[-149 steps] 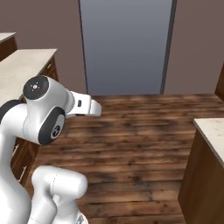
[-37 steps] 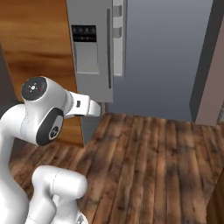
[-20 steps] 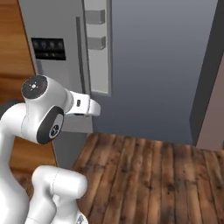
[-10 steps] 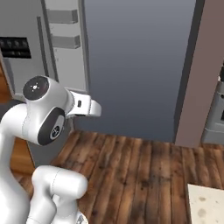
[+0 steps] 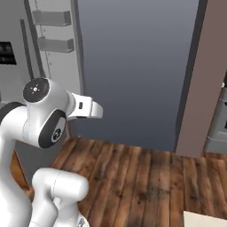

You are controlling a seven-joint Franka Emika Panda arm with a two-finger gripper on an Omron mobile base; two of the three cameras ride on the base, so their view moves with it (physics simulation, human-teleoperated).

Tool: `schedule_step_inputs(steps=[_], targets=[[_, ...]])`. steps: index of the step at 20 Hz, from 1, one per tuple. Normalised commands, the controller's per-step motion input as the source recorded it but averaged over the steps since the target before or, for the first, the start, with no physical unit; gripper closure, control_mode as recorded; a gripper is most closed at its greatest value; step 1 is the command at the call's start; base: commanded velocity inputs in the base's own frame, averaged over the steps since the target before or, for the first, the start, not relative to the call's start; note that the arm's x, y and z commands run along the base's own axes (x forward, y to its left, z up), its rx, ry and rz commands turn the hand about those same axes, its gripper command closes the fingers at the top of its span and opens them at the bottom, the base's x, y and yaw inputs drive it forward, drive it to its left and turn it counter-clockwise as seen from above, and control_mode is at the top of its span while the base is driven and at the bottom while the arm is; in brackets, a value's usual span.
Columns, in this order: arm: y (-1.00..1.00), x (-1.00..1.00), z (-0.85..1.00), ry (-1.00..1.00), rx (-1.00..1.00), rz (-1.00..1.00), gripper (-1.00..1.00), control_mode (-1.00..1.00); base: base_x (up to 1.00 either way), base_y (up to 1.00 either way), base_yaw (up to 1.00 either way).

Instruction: Take the cheese, chicken drumstick, and carrot from the fridge and place them on the plate on the dining counter to create an appetizer plate.

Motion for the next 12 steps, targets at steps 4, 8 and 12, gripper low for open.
schedule_step_inputs(steps=[4, 8, 12], targets=[[0.00, 0.00, 0.00, 0.00, 0.00, 0.00, -1.00, 1.00, 0.95, 0.00, 0.11], [0.00, 0.00, 0.00, 0.00, 0.00, 0.00, -1.00, 1.00, 0.88, 0.00, 0.16], [0.00, 0.00, 0.00, 0.00, 0.00, 0.00, -1.00, 1.00, 0.83, -0.01, 0.27]])
